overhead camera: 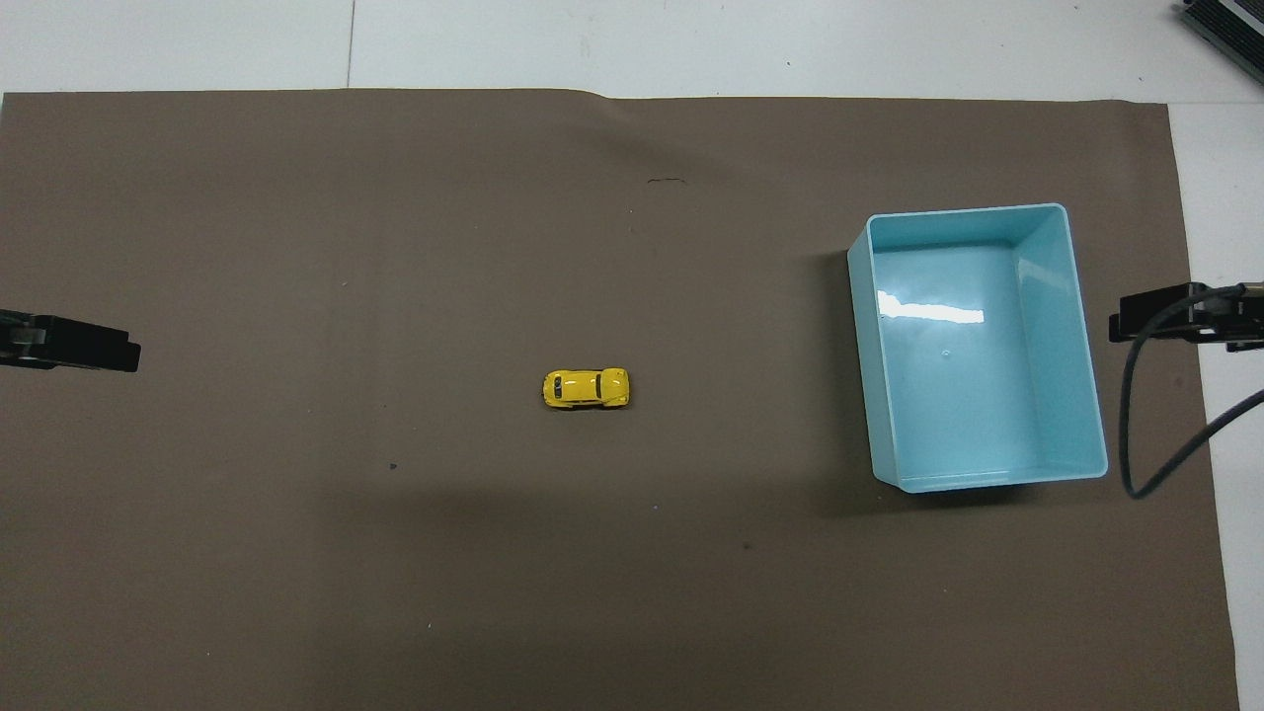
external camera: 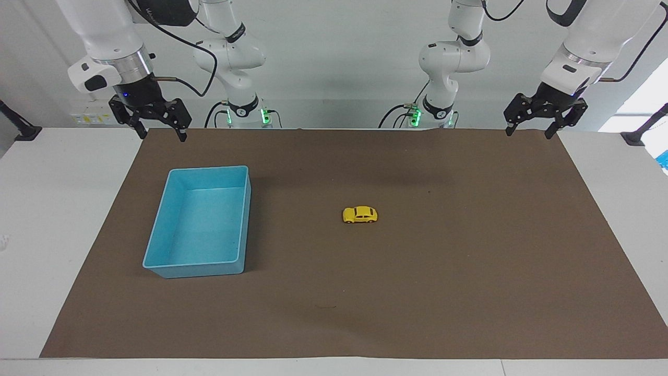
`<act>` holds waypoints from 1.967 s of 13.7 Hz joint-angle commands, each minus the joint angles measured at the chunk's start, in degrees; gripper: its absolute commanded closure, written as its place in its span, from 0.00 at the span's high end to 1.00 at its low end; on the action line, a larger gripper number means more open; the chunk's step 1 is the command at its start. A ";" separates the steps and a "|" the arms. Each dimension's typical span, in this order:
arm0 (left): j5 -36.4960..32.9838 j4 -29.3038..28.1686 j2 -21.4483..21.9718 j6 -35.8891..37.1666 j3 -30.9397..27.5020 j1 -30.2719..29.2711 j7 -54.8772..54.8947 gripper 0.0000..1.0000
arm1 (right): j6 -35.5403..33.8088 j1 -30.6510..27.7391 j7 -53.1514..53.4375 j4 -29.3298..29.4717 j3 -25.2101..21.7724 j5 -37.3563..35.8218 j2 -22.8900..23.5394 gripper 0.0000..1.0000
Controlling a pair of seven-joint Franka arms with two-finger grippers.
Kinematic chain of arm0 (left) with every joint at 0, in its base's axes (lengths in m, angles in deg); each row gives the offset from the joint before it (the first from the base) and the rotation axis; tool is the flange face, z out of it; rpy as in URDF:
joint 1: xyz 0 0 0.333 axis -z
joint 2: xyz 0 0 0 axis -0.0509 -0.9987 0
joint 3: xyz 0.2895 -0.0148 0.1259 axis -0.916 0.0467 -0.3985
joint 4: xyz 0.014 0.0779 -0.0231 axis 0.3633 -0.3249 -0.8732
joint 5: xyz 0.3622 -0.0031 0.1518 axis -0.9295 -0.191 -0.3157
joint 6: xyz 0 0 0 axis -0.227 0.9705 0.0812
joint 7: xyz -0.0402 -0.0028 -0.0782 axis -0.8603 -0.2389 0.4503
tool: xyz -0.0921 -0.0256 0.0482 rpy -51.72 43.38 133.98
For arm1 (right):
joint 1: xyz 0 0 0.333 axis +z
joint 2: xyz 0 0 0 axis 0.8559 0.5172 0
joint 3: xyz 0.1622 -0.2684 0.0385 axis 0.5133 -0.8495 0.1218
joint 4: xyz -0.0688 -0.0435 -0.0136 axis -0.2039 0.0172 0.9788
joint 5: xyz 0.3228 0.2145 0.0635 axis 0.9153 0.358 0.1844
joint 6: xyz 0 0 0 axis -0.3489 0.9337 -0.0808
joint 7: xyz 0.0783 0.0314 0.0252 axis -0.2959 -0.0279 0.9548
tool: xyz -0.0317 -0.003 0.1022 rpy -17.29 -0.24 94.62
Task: Wind up and store yellow beetle car
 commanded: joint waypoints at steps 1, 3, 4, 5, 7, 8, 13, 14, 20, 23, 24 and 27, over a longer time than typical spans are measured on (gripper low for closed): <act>0.81 -0.71 0.78 0.07 0.66 -0.82 0.25 1.00 | -0.47 -0.78 -1.01 -0.24 0.33 0.22 -0.17 1.00; 0.81 -0.97 0.60 0.16 0.66 -0.64 0.25 1.00 | -0.47 -0.78 -1.01 -0.24 0.33 0.22 -0.17 1.00; 0.81 -1.06 0.26 0.16 0.66 -0.47 0.07 1.00 | -0.47 -0.78 -1.01 -0.24 0.33 0.22 -0.17 1.00; 0.81 -1.23 0.08 -0.02 0.66 -0.38 -0.63 1.00 | -0.47 -0.78 -1.01 -0.24 0.33 0.22 -0.17 1.00; 0.81 -2.29 0.08 -0.37 0.66 -0.29 -1.60 1.00 | -0.47 -0.69 -1.10 -0.24 0.33 0.22 -0.17 1.00; 0.81 -2.38 -0.01 -0.37 0.66 -0.29 -1.60 1.00 | -0.47 -0.69 -1.10 -0.24 0.33 0.22 -0.17 1.00; 0.81 -3.96 -0.27 -0.72 0.66 -0.20 -4.49 1.00 | -0.47 -0.69 -1.01 -0.24 0.33 0.22 -0.17 1.00; 0.81 -4.13 -0.71 -0.81 0.66 -0.20 -6.07 1.00 | -0.47 -0.69 -1.01 -0.24 0.33 0.22 -0.17 1.00; 0.81 -7.12 -1.07 -3.62 0.83 1.38 -24.24 1.00 | -0.47 -0.69 -1.01 -0.24 0.33 0.22 -0.17 1.00; 2.30 -8.61 -1.07 -5.63 0.83 3.13 -40.39 1.00 | -0.47 -0.69 -1.01 -0.24 0.33 0.13 -0.17 1.00; 2.39 -9.31 -0.98 -6.60 0.83 3.75 -46.28 1.00 | -0.47 -0.69 -1.01 -0.24 0.33 0.22 -0.17 1.00; 2.39 -10.46 -1.24 -9.85 0.83 6.65 -62.11 1.00 | -0.47 -0.69 -1.01 -0.24 0.33 0.22 -0.17 1.00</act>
